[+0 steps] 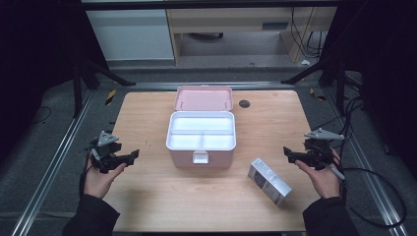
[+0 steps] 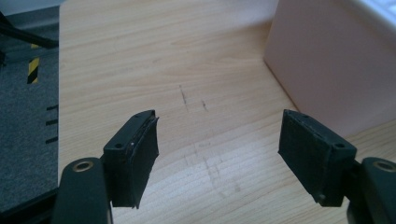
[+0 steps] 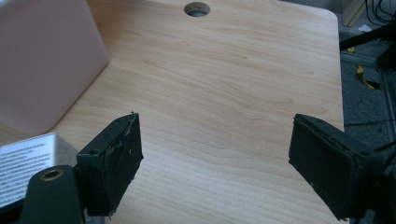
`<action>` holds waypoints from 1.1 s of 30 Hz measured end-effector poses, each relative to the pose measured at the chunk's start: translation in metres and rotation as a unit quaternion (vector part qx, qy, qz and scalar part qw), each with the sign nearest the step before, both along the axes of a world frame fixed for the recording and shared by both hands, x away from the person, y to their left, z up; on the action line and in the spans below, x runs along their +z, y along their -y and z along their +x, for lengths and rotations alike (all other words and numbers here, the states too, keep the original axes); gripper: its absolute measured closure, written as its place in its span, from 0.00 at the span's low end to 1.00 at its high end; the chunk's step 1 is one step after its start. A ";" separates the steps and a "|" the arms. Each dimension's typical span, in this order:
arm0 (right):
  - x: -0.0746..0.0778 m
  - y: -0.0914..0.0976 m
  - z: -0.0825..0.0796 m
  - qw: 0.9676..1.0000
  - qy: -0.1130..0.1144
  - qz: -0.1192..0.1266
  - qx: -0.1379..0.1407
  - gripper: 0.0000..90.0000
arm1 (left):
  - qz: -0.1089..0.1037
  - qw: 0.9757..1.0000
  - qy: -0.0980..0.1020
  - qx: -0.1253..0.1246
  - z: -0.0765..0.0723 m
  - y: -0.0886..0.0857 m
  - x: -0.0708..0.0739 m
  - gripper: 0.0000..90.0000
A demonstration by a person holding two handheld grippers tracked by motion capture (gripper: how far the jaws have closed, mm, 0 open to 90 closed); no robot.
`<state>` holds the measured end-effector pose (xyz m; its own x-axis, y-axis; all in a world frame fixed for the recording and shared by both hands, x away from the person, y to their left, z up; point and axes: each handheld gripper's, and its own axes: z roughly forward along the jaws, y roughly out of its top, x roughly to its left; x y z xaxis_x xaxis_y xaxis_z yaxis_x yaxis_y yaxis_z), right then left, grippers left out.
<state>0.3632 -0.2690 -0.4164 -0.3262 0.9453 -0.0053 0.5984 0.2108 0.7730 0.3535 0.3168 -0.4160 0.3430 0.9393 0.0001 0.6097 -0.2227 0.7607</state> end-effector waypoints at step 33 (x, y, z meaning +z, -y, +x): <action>-0.003 -0.071 -0.041 0.973 -0.167 -0.078 0.140 0.29 | 0.026 0.998 -0.037 -0.047 -0.001 0.033 -0.018 0.30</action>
